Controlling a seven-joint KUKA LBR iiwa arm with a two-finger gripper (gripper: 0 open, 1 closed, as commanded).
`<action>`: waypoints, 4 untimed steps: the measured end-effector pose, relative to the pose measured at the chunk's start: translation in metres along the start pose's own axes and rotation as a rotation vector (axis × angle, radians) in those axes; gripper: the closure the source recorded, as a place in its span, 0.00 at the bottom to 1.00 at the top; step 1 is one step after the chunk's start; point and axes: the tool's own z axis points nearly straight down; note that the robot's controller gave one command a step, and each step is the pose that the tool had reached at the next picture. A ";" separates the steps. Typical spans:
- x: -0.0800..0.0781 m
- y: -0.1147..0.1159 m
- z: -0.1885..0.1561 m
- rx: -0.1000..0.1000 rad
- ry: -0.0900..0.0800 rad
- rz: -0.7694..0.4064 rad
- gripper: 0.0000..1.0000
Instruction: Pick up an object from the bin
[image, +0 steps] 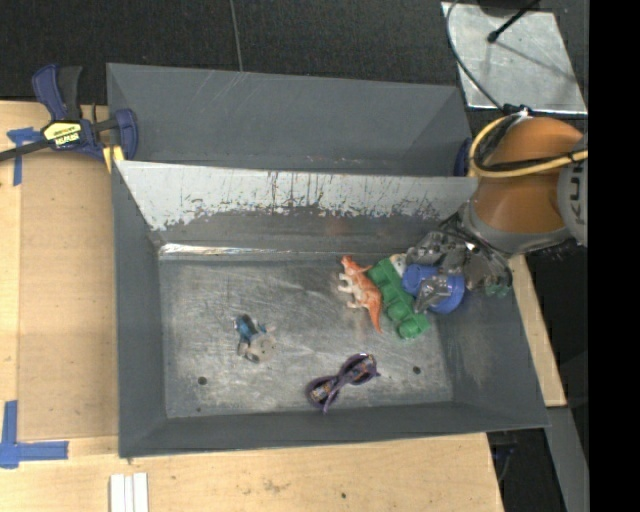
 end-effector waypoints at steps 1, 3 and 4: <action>0.000 0.000 0.000 0.000 0.000 0.000 1.00; 0.019 -0.006 -0.090 -0.007 0.035 0.004 1.00; 0.019 -0.021 -0.112 0.002 0.026 0.009 1.00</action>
Offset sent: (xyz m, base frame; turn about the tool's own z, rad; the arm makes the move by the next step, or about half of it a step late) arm 0.0166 0.0442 0.0410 0.0015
